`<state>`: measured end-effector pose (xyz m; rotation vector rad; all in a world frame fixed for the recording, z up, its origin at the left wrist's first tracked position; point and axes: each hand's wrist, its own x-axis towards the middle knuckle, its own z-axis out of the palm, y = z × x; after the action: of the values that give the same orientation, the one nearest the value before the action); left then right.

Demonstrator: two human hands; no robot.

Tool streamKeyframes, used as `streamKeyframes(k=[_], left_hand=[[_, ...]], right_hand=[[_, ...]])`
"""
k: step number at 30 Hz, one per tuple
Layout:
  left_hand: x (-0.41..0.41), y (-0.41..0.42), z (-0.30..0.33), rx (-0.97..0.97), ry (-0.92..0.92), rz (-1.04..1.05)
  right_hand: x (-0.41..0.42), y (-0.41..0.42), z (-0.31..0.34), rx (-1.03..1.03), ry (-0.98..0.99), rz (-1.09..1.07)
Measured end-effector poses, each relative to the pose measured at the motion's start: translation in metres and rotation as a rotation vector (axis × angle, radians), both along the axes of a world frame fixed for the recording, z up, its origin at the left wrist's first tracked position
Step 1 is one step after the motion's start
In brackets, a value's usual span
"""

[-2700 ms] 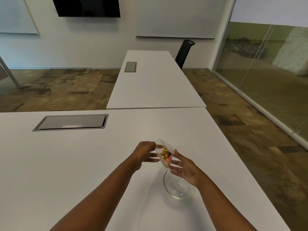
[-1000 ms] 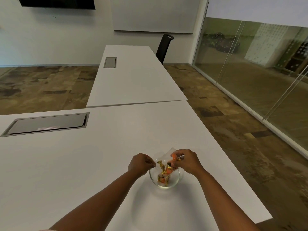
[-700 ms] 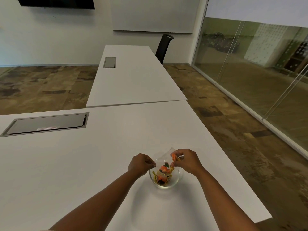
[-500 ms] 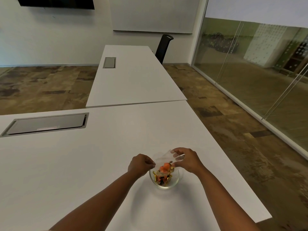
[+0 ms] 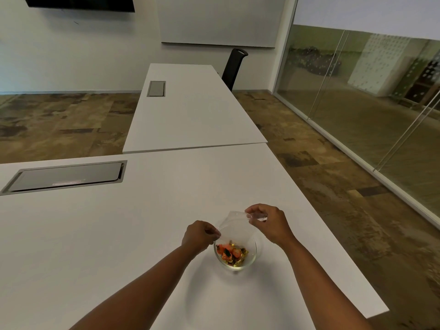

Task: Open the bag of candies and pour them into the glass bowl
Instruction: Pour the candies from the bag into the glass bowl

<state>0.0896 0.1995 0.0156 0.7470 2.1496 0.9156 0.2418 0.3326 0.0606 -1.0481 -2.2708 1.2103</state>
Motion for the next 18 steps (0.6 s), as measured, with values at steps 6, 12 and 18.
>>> streamKeyframes(k=[6, 12, 18], left_hand=[[-0.002, -0.001, 0.000, 0.075, -0.082, 0.007], [0.001, 0.001, 0.011, 0.292, -0.070, -0.043], [0.000, 0.000, 0.021, 0.376, -0.237, -0.003]], right_hand=[[-0.004, -0.001, 0.005, 0.024, 0.097, -0.021], [-0.010, -0.003, 0.007, 0.023, 0.089, 0.025], [-0.013, -0.003, 0.007, -0.152, 0.196, -0.011]])
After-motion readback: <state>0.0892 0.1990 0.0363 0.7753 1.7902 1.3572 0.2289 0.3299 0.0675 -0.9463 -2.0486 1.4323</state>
